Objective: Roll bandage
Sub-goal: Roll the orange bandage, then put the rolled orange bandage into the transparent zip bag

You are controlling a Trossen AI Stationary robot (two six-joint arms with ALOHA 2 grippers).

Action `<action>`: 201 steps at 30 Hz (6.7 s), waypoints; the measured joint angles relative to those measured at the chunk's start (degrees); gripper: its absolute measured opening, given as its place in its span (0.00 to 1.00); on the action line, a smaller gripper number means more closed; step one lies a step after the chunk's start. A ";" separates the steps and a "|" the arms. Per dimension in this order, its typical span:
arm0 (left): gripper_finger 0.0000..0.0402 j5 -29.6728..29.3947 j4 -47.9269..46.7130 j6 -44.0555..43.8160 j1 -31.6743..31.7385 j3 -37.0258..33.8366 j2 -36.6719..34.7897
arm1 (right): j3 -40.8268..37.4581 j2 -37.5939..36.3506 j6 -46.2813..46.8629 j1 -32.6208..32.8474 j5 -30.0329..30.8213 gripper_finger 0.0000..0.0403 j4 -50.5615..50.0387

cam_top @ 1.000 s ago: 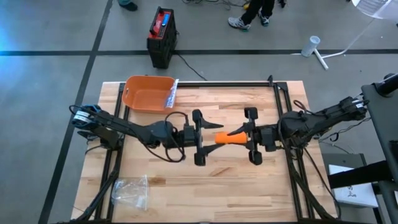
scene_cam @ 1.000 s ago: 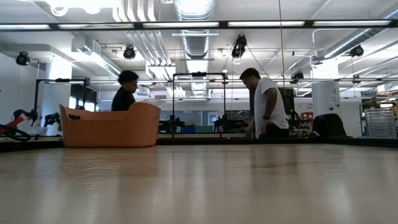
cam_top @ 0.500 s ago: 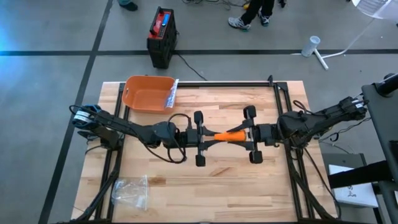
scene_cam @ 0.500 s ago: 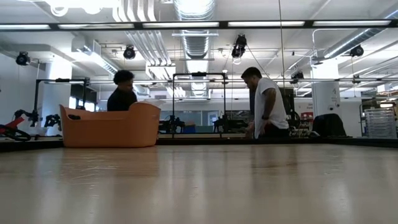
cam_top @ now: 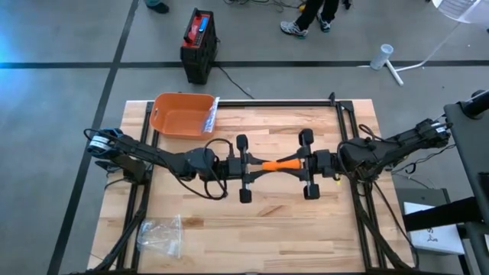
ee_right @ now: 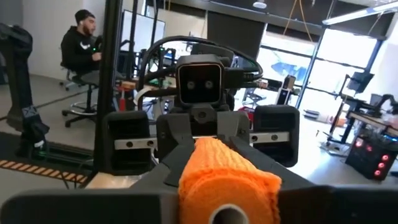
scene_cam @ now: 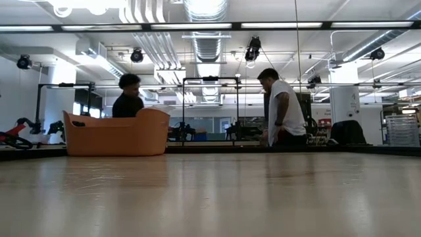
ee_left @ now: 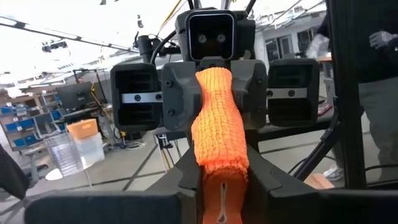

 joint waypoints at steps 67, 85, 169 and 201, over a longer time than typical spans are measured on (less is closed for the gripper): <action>0.78 14.03 -95.13 -122.35 -38.29 0.00 13.41 | 40.07 53.10 22.35 26.67 -3.39 0.17 1.76; 0.05 9.10 -93.23 -110.36 -38.47 2.24 14.16 | 61.37 62.52 22.82 29.27 6.38 0.16 -22.70; 0.00 13.24 -53.84 -79.26 -10.47 12.20 3.82 | 53.05 55.29 -16.39 24.98 29.36 0.15 -62.42; 0.00 24.35 -52.24 -82.96 -9.90 12.07 3.84 | 53.75 54.52 -9.66 23.28 29.92 0.18 -66.20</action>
